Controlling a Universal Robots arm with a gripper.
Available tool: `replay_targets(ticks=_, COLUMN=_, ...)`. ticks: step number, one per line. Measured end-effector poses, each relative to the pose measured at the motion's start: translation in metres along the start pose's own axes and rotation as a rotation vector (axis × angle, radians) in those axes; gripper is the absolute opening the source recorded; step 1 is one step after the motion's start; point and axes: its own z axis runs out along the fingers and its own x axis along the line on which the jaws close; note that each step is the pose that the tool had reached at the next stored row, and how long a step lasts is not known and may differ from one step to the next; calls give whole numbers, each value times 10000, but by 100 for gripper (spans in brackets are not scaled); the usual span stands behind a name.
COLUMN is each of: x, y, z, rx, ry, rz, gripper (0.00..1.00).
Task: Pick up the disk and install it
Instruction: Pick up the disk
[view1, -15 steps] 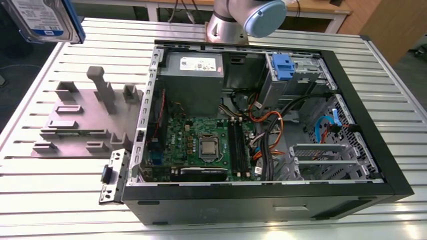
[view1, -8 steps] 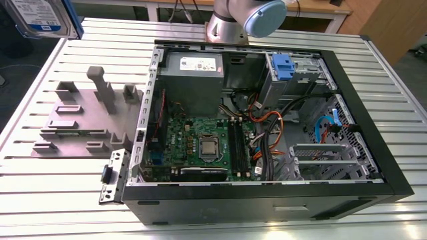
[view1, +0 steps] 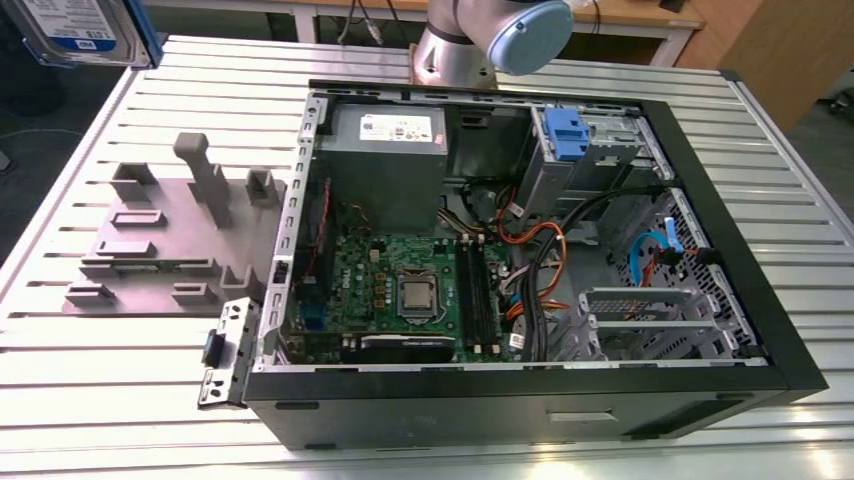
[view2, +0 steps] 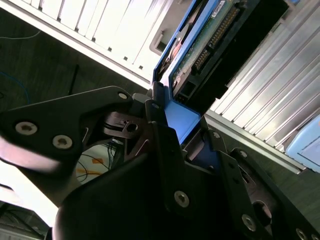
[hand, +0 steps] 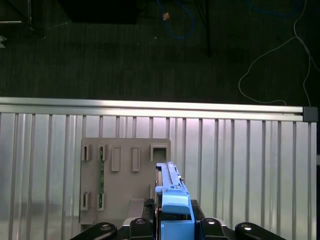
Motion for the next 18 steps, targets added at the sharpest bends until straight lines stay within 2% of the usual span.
replay_targets(ticks=6, x=0, y=-3, z=-1, rx=1, ry=-3, rz=0, gripper=37)
replay_targets(ticks=18, x=1, y=-80, z=-2, rx=1, ry=-3, rz=0, gripper=37)
